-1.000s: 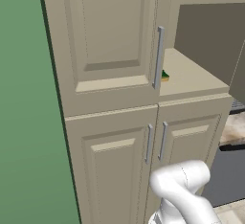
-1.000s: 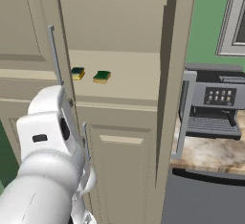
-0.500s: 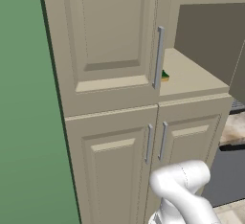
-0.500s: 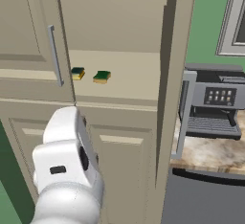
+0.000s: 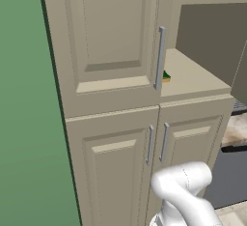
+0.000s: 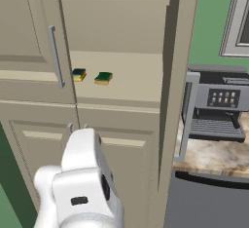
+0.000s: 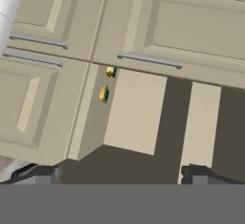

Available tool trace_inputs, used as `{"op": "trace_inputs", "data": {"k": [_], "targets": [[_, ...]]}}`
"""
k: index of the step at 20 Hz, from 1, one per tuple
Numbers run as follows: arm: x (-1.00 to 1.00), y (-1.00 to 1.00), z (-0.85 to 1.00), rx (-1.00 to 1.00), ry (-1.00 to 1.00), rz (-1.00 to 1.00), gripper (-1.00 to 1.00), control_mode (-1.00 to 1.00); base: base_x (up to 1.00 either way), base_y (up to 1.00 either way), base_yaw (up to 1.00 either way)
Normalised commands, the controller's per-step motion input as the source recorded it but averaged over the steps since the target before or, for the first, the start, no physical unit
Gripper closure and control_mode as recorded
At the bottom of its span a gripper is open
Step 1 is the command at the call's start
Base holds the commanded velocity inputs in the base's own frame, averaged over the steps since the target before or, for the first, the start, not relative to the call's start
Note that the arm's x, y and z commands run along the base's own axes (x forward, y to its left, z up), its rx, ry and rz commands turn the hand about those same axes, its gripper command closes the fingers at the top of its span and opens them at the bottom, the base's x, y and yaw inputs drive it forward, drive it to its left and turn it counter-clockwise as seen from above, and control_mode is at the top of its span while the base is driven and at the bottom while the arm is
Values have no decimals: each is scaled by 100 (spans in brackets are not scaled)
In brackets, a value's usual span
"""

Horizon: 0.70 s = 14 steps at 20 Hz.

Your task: Pick up the sponge and sponge from the sink, and place them back in the cabinet, and close the cabinet doors.

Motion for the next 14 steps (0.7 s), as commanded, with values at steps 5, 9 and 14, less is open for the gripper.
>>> {"op": "trace_inputs", "data": {"k": [5, 9, 14], "targets": [[-1, -21, -19, 0, -2, 0, -100, -100, 0, 0, 0], [0, -26, -17, 0, -2, 0, -100, -100, 0, 0, 0], [0, -28, -17, 1, -2, 0, -100, -100, 0, 0, 0]]}}
